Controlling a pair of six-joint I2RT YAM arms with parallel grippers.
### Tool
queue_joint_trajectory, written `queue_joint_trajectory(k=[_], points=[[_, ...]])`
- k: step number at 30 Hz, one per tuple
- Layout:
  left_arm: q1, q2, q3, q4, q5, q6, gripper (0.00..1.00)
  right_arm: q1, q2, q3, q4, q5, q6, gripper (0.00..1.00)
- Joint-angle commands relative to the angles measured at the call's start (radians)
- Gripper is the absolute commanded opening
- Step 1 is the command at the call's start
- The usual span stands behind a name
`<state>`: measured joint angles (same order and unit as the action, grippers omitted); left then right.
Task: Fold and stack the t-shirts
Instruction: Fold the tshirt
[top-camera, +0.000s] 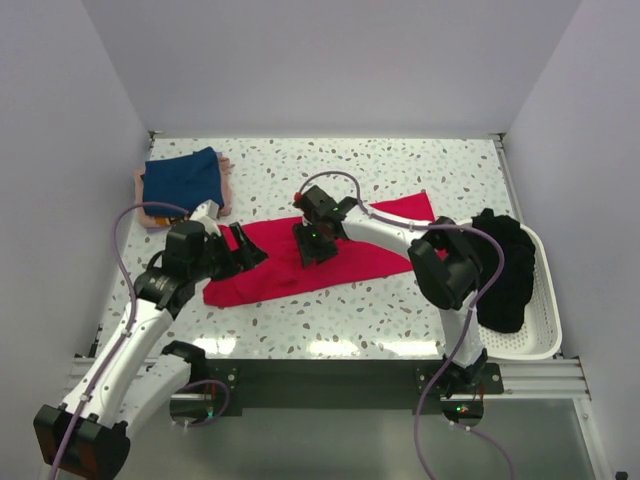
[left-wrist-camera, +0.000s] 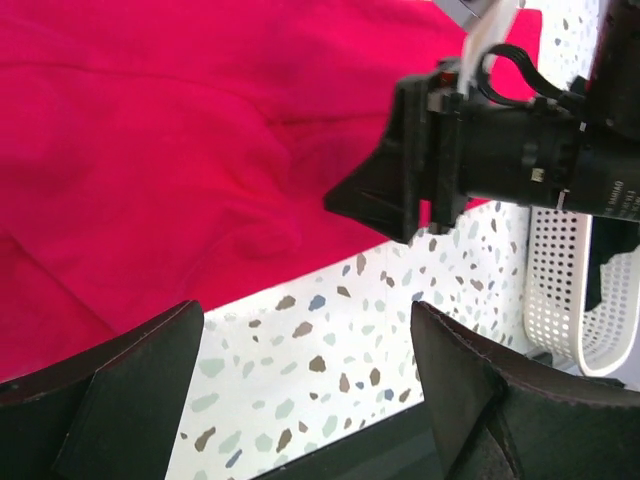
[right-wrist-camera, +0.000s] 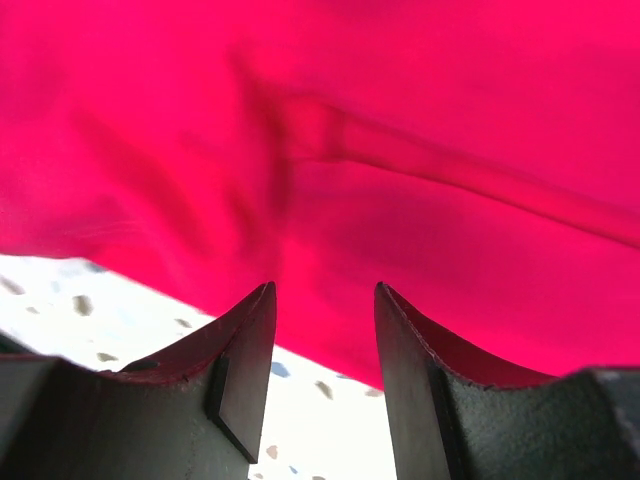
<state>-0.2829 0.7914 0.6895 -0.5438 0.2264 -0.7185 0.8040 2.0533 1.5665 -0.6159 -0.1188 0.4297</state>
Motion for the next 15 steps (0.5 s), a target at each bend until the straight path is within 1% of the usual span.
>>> queue_joint_trajectory(k=[1,2,3,6,11,15], points=[[-0.006,0.064,-0.007,0.08,-0.058,0.04,0.9,-0.08,-0.108,-0.075,0.018,0.05,0.004,0.48],[-0.006,0.125,-0.019,0.111,-0.055,0.045,0.89,-0.095,-0.122,-0.094,0.019,0.056,0.001,0.48],[-0.004,0.159,-0.036,0.177,-0.052,0.05,0.89,-0.129,-0.145,-0.127,0.019,0.06,-0.005,0.48],[-0.006,0.276,-0.056,0.289,-0.055,0.077,0.89,-0.189,-0.183,-0.19,0.03,0.076,-0.019,0.48],[-0.006,0.448,-0.07,0.401,-0.065,0.131,0.89,-0.273,-0.186,-0.244,0.061,0.093,-0.04,0.48],[-0.006,0.519,-0.093,0.473,-0.05,0.14,0.88,-0.304,-0.154,-0.247,0.067,0.116,-0.063,0.48]])
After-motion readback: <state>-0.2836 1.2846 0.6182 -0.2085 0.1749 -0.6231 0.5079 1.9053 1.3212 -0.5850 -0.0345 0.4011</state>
